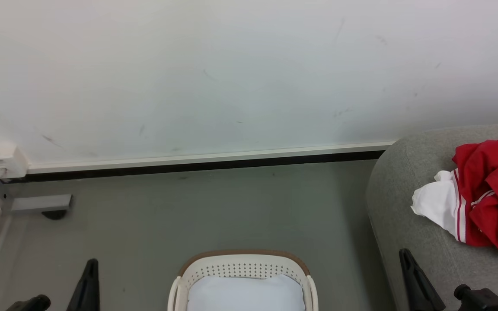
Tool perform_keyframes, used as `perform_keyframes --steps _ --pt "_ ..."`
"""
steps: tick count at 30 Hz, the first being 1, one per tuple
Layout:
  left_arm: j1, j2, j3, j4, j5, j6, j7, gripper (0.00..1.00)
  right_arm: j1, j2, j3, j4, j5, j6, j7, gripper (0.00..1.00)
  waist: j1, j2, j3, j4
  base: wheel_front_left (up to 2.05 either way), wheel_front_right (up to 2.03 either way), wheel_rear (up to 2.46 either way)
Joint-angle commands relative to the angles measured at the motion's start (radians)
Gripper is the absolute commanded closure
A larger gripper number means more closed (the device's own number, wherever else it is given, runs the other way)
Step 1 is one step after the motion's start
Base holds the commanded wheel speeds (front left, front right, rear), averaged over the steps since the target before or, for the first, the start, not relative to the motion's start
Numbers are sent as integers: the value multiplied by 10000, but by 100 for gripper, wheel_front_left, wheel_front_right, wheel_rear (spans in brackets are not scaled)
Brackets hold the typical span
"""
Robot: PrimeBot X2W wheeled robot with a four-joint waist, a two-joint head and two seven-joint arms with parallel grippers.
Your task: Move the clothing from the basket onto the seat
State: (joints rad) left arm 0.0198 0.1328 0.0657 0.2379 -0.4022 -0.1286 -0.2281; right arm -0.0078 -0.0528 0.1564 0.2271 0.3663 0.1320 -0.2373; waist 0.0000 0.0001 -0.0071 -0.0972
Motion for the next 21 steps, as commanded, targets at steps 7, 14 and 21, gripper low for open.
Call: perform_keyframes --steps 7,14,21 --pt "-332 -30 116 -132 -1413 -4 366 100 -303 -157 -199 -97 1574 -3 265 100 0 -1 4 61 0 0 0" --pt "-438 -105 149 -121 -2495 -6 668 100 -393 -235 -327 -71 2776 -4 495 100 0 -1 9 118 0 0 0" --pt "-544 -179 181 -103 -3498 -8 951 100 -474 -305 -455 -52 3887 -5 711 100 0 -1 13 176 0 0 0"
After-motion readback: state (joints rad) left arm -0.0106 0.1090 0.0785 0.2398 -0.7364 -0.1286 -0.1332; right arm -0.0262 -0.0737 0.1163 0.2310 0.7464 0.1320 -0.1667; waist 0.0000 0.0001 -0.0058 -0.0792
